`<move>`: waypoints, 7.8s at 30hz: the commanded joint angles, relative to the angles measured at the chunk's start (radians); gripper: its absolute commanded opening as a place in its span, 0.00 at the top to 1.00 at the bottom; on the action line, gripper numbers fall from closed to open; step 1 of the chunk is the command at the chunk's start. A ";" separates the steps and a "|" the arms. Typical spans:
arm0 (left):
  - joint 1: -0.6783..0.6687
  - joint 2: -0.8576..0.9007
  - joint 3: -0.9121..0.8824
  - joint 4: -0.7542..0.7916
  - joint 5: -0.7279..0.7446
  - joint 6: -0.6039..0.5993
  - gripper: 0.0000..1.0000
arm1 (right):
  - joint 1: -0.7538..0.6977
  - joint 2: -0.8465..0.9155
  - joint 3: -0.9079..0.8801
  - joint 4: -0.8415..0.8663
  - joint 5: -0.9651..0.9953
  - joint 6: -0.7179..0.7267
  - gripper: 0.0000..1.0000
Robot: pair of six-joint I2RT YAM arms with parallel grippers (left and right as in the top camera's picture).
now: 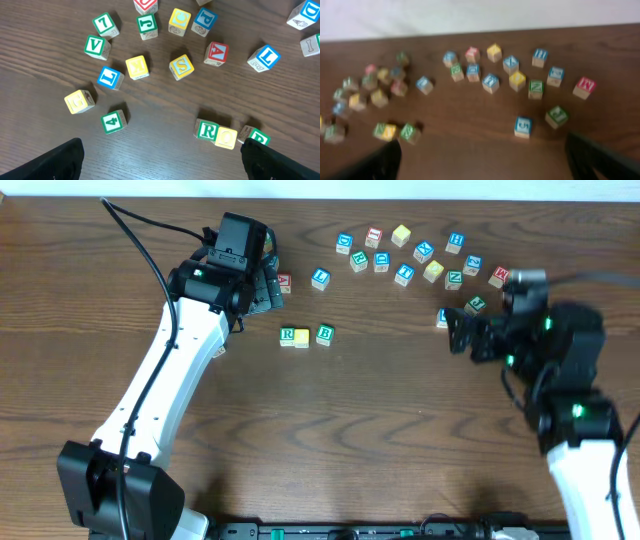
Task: Spell out ROBOT
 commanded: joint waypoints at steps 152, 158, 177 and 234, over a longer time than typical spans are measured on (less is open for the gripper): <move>0.002 -0.008 0.010 -0.003 -0.009 -0.020 0.00 | 0.109 1.259 0.952 -0.261 0.328 0.376 0.42; 0.003 -0.008 0.010 -0.003 -0.009 -0.020 0.00 | 0.109 1.259 0.897 -0.241 0.338 0.399 0.42; 0.003 -0.008 0.010 -0.003 -0.009 -0.020 0.00 | 0.090 1.259 0.834 -0.081 0.382 0.394 0.46; 0.003 -0.008 0.010 -0.003 -0.009 -0.020 0.00 | 0.382 1.048 0.757 -0.439 0.180 0.281 0.82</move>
